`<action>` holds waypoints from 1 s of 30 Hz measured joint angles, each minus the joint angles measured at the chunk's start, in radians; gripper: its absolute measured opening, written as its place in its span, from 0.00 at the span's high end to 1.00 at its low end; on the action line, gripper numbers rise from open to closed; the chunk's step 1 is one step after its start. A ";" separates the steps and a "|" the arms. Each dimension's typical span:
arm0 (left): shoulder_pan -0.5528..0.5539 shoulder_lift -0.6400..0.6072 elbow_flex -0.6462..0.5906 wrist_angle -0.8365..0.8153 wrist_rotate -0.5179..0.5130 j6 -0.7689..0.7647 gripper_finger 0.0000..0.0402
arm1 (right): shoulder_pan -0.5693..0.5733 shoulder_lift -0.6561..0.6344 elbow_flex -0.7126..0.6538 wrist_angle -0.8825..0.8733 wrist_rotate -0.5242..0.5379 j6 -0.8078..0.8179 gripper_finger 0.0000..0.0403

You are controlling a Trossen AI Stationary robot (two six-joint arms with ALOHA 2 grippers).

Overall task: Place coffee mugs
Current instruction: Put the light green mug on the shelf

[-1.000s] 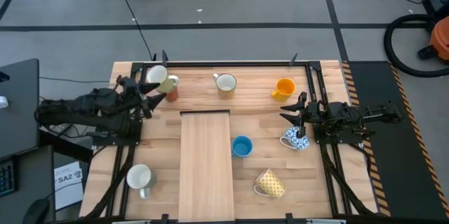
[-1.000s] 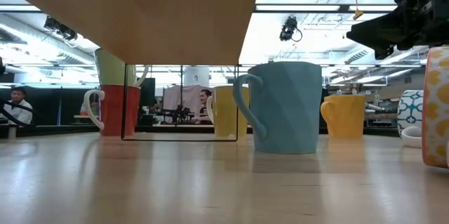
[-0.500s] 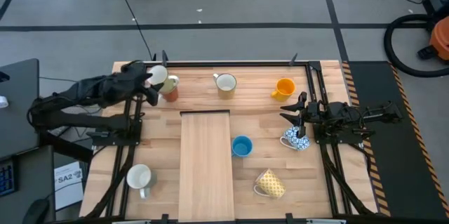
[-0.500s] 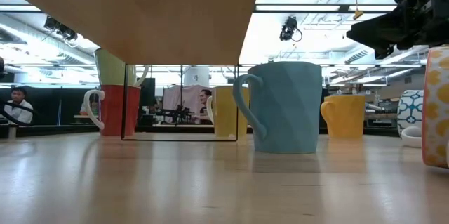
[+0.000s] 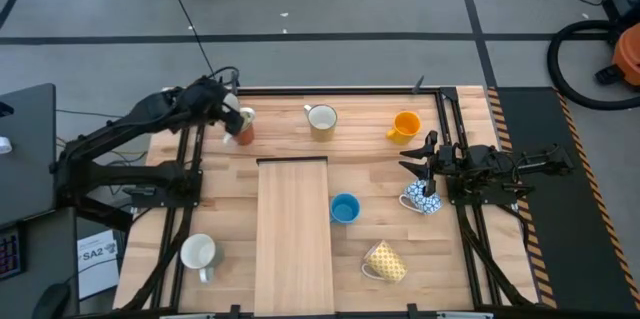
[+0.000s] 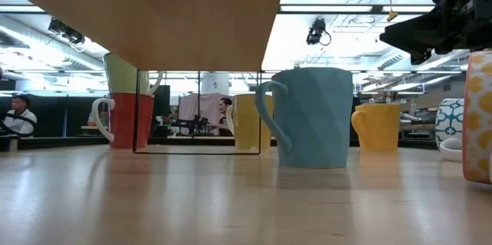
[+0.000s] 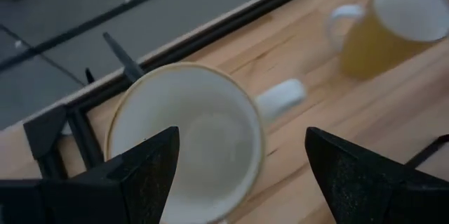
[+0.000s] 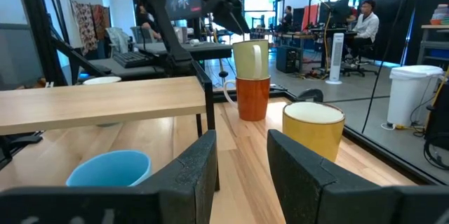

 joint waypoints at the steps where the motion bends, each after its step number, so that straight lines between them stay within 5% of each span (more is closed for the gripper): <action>1: 0.013 0.013 0.000 0.000 0.016 0.001 0.22 | 0.000 0.000 0.000 0.000 0.000 0.000 0.67; 12: 0.051 0.101 0.000 -0.018 0.099 0.045 0.26 | 0.000 0.000 0.000 0.000 0.000 0.000 0.67; 30: 0.051 0.122 -0.001 -0.019 0.099 0.048 0.67 | 0.000 0.000 0.000 0.000 0.000 0.000 0.67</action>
